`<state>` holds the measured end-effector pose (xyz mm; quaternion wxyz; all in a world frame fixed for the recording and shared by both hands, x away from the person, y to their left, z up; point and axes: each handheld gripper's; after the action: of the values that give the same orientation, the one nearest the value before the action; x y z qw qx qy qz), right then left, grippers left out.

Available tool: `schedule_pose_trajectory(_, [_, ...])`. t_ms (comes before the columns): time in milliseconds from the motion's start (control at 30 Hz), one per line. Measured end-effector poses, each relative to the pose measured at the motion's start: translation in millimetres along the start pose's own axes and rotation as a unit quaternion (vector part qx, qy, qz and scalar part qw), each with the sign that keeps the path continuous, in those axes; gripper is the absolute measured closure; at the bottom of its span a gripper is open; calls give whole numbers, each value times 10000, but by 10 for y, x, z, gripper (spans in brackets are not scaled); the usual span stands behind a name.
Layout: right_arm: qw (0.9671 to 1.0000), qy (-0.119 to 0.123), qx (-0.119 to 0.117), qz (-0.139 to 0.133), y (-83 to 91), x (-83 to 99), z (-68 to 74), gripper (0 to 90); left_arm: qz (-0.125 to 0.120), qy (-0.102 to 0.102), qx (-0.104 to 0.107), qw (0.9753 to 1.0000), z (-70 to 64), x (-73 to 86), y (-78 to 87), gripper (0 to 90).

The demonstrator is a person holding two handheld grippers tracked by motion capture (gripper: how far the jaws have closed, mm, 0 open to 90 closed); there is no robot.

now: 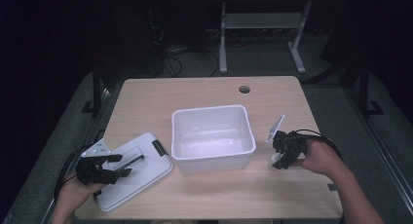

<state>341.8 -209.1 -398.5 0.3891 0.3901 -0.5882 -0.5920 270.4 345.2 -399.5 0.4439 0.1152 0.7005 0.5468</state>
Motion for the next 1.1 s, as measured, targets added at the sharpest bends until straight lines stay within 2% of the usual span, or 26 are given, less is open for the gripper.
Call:
schedule_pose_trajectory(433, [9999,69,-23,97,-53,-69,-21,519,-20,2,-26,10000,-6,15,8,332])
schedule_pose_trajectory(467, [9999,77,-32,98,-58,-75,-21,560,-7,-3,-27,10000,-8,12,4,332])
schedule_pose_trajectory(567, [9999,72,-38,102,-59,-76,-25,585,1,-20,-40,10000,-10,9,2,332])
schedule_pose_trajectory(833, [9998,23,-87,174,-36,-77,-30,594,0,-12,-37,10000,-5,12,0,332])
schedule_pose_trajectory(1100, [9999,45,-43,83,132,-89,13,594,-17,-17,18,10000,2,9,-5,332])
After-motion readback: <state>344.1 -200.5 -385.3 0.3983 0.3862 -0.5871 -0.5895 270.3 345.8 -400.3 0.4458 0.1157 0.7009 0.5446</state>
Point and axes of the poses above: each handheld gripper's, and its own axes: y roughly backward along the jaws, x roughly out of its underside, z roughly to its left, and after that the axes turned 11 degrees about z, right-handed
